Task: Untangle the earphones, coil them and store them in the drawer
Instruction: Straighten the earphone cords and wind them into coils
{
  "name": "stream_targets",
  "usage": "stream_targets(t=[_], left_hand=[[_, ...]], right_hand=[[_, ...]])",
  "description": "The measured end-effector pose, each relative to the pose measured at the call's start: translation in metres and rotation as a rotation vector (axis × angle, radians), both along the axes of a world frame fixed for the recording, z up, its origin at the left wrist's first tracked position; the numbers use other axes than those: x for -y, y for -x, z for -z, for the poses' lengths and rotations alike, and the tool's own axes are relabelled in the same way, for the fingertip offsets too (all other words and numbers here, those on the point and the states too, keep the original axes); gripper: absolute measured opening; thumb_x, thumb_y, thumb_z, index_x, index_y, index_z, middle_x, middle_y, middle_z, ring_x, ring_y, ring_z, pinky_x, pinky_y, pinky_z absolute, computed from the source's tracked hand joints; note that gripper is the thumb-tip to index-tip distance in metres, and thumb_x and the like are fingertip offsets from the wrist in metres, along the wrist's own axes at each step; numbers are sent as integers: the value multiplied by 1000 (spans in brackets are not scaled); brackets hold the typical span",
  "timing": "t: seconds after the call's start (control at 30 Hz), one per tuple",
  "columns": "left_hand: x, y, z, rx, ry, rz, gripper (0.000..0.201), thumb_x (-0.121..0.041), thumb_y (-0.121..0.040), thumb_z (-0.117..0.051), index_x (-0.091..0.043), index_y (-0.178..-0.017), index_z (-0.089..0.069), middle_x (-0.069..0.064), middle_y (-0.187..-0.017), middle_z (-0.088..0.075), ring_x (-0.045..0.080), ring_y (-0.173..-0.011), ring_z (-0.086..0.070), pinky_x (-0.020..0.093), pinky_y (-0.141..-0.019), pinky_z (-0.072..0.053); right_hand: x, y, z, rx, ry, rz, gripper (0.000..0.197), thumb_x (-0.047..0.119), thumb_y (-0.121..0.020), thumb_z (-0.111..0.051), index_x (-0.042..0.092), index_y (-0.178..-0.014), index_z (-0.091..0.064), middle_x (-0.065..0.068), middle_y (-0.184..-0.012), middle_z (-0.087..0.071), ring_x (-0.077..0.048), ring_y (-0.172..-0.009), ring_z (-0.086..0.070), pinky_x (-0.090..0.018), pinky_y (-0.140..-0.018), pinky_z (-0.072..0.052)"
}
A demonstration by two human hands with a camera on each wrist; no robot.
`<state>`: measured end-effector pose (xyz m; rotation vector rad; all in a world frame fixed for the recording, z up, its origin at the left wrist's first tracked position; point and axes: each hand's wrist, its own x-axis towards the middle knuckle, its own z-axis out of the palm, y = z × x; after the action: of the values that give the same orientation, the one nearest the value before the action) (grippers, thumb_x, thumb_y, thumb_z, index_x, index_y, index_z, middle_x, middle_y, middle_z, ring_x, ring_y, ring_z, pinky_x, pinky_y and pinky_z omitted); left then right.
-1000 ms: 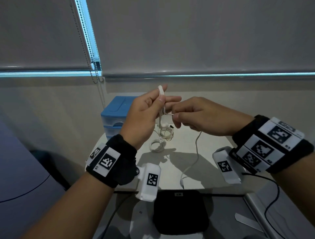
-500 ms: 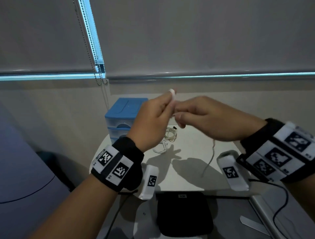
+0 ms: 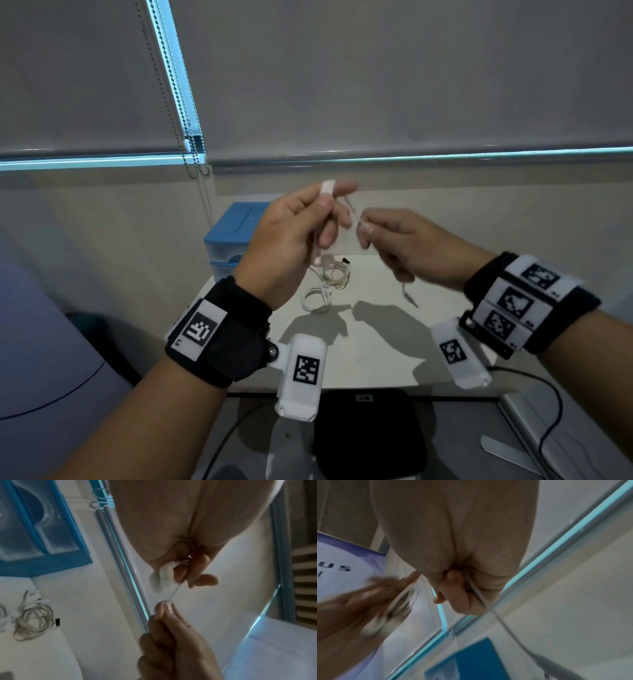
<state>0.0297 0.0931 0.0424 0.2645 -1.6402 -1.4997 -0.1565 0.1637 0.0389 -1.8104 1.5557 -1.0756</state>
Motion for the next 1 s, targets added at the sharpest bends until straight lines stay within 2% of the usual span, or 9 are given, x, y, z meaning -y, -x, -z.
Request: stream_targets(t=[0.1, 0.17, 0.23, 0.33, 0.47, 0.57, 0.7, 0.83, 1.0], left_hand=[[6, 1, 1, -78, -36, -134, 30, -7, -108, -40, -2, -136, -51, 10, -107, -76, 14, -88, -73, 21, -75, -53], [7, 1, 5, -21, 30, -201, 24, -7, -109, -39, -13, -127, -53, 10, -116, -74, 16, -105, -73, 24, -87, -55], [8, 0, 13, 147, 217, -274, 21, -8, -109, -39, -16, -113, -57, 6, -107, -74, 12, -97, -74, 27, -83, -57], [7, -2, 23, 293, 385, -236, 23, -14, -108, -41, -4, -101, -60, 5, -75, -66, 23, -66, -60, 39, -66, -51], [-1, 0, 16, 292, 267, -141, 34, -17, -110, -36, -4, -81, -51, 2, -62, -49, 17, -59, -37, 24, -53, -33], [0, 1, 10, 311, 201, -115, 34, -15, -108, -37, -3, -81, -53, 7, -59, -42, 16, -57, -34, 23, -52, -29], [3, -2, 11, 336, 118, -65, 40, -12, -104, -40, 7, -84, -68, 12, -60, -42, 18, -55, -37, 24, -51, -31], [10, -6, 17, 346, 30, -8, 31, -16, -102, -53, -2, -88, -77, 10, -68, -57, 17, -55, -47, 26, -56, -38], [11, -7, 22, 234, -18, -132, 14, -6, -97, -63, 1, -108, -66, 15, -79, -71, 18, -68, -68, 28, -67, -56]], right_hand=[[-5, -18, 16, -247, -11, -86, 29, 23, -108, -45, 14, -85, -59, 15, -53, -47, -5, -49, -41, -16, -52, -36], [-8, -30, 16, -420, 35, -140, 28, 23, -107, -48, 18, -83, -60, 23, -61, -53, -3, -61, -48, -14, -62, -36], [-10, -36, 4, -508, 109, -148, 27, 22, -106, -50, 20, -80, -60, 23, -64, -55, -2, -63, -51, -16, -63, -36], [-6, -29, -21, -509, 243, -64, 23, 23, -102, -56, 20, -83, -67, 17, -67, -62, -5, -64, -56, -25, -64, -41], [0, -14, -33, -351, 254, 15, 8, 25, -97, -66, 20, -99, -59, 12, -57, -45, -9, -55, -39, -21, -54, -33], [-1, -13, -27, -329, 260, -1, 20, 23, -97, -67, 25, -114, -58, 10, -59, -41, -9, -56, -38, -17, -55, -32], [0, -14, -19, -349, 297, 34, 2, 23, -98, -65, 23, -97, -67, 16, -54, -46, -8, -54, -41, -16, -54, -32], [4, -9, -12, -349, 225, 10, 15, 27, -98, -64, 19, -85, -64, 13, -57, -49, -7, -54, -39, -18, -53, -32], [9, -5, -7, -326, 167, 42, 22, 34, -100, -61, 23, -80, -59, 11, -61, -48, -8, -57, -37, -29, -58, -35]])
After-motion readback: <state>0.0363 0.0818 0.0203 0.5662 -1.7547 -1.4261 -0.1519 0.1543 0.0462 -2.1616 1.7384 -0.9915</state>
